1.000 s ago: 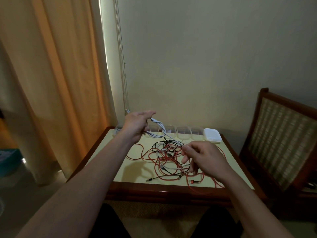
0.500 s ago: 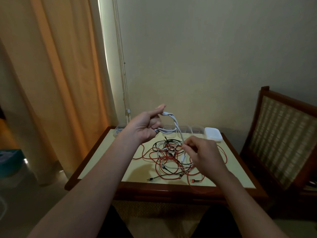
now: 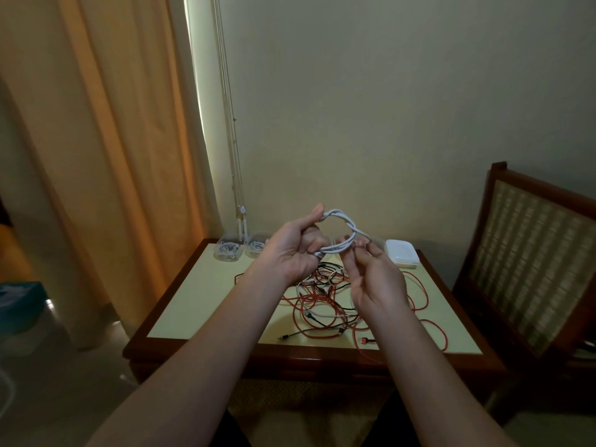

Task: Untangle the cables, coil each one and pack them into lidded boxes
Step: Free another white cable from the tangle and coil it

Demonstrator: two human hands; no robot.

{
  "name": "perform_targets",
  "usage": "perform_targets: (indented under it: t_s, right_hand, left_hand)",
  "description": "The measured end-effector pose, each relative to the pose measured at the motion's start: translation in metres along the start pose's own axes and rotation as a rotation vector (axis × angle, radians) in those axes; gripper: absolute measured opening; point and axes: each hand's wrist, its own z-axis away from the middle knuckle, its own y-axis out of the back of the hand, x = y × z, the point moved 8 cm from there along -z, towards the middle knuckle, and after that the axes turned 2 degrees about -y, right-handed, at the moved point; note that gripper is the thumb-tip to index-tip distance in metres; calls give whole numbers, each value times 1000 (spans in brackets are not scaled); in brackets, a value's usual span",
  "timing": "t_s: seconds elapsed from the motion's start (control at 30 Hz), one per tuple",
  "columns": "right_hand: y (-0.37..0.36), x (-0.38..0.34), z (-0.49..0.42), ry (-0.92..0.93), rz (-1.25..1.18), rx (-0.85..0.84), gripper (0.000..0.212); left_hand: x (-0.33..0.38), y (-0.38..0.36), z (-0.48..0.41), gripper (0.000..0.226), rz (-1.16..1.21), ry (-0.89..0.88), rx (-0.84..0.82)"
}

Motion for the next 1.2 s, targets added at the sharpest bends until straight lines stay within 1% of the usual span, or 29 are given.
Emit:
perform_targets:
  t_s: [0.1, 0.17, 0.27, 0.33, 0.4, 0.47, 0.6, 0.67, 0.73, 0.8, 0.87, 0.97, 1.0, 1.07, 1.13, 1.2]
  right_hand:
    - [2, 1, -3, 8, -36, 43, 22]
    - [1, 0, -4, 17, -22, 59, 21]
    - [-8, 6, 2, -72, 12, -32, 17]
    - [-13, 13, 11, -133, 178, -110, 16]
    - [-17, 20, 19, -148, 357, -165, 17]
    - [-21, 25, 23, -158, 340, -209, 18]
    - [-26, 27, 27, -222, 243, -210, 27]
    - [-28, 22, 27, -212, 301, -196, 24]
    - [-26, 17, 24, -181, 393, -149, 21]
    - [-18, 14, 19, -169, 463, -98, 20]
    - [-11, 13, 15, -193, 506, -98, 18]
    - [-3, 18, 10, -253, 540, -121, 18]
    - [-1, 19, 9, -258, 562, -127, 20]
    - [1, 20, 7, -235, 631, -144, 19]
    - [2, 18, 6, -173, 741, -141, 19]
    - [3, 12, 7, -94, 874, -120, 24]
  left_hand:
    - [-4, -1, -1, 23, -3, 0, -2]
    - [-6, 0, -3, 23, -5, -1, 2]
    - [-6, 2, -4, 24, 16, -14, 4]
    - [-1, 6, -4, 25, 17, -55, 35]
    - [2, 11, -6, 18, 9, -104, 69]
    - [3, 16, -7, 12, -20, -143, 97]
    - [5, 22, -9, 11, -119, -213, 136]
    - [1, 24, -10, 15, -205, -187, 123]
    - [-7, 25, -12, 18, -270, -105, 73]
    - [-14, 28, -14, 21, -277, -16, 30]
    - [-17, 31, -15, 23, -328, 36, 9]
    - [-17, 30, -16, 17, -389, 51, -29]
    - [-17, 29, -16, 15, -427, 42, -39]
    - [-12, 25, -15, 12, -578, -48, -64]
    - [-5, 21, -12, 22, -732, -183, -55]
    - [1, 20, -9, 28, -775, -272, -26]
